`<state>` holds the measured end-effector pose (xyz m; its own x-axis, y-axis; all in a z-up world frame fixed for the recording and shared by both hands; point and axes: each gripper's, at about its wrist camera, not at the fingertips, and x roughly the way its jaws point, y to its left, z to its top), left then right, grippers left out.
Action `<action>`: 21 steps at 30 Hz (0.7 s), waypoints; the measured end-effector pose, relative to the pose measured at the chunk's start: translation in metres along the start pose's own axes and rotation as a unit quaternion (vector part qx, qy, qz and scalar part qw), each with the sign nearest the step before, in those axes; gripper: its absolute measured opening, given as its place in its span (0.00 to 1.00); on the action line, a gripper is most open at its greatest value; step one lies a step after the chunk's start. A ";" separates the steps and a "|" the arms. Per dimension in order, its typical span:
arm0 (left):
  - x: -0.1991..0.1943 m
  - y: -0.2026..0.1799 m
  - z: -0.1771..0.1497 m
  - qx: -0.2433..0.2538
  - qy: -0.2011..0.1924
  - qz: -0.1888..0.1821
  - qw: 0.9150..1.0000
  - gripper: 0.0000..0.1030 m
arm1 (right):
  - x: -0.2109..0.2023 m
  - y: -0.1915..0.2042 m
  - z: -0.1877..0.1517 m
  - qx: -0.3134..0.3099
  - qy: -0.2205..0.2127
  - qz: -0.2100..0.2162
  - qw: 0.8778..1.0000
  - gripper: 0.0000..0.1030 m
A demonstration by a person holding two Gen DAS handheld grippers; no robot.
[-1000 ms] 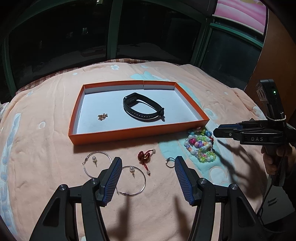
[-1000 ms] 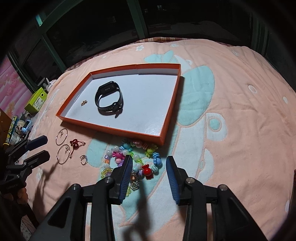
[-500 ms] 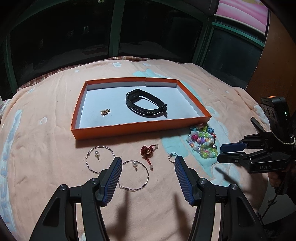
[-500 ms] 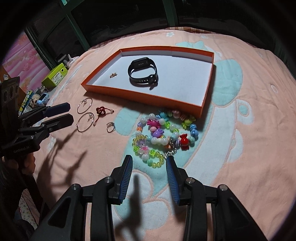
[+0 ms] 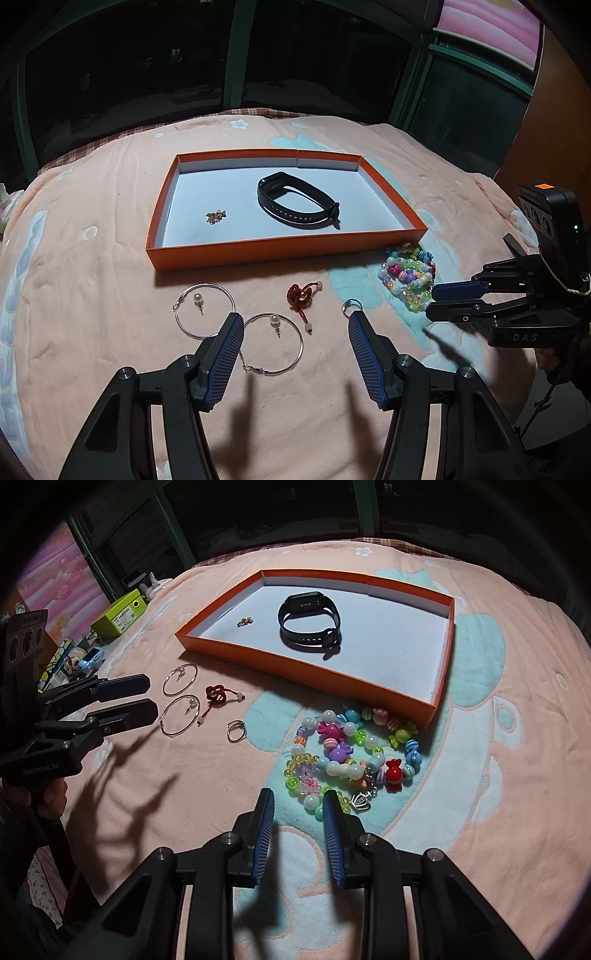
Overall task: Organize jewelry
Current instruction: 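Grasp a beaded bracelet with the right tool while the left tool approaches a silver hoop earring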
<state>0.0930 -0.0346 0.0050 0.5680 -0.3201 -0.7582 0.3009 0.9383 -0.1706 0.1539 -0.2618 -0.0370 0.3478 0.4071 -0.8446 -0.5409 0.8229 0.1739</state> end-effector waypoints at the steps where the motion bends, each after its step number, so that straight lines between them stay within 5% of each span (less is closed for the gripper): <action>1: 0.000 0.001 0.000 -0.001 0.000 0.000 1.000 0.61 | 0.001 0.000 0.001 -0.005 0.002 0.000 1.000 0.29; 13: 0.002 0.005 -0.001 -0.007 0.001 0.001 1.000 0.61 | 0.010 0.006 -0.002 -0.041 0.030 0.002 0.999 0.24; 21: 0.006 0.005 -0.004 0.000 0.010 -0.003 1.000 0.61 | 0.015 0.012 0.001 -0.058 0.028 -0.021 0.998 0.12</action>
<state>0.0953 -0.0311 -0.0030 0.5510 -0.3231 -0.7695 0.3048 0.9362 -0.1748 0.1535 -0.2452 -0.0467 0.3308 0.3469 -0.8776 -0.6128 0.7862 0.0798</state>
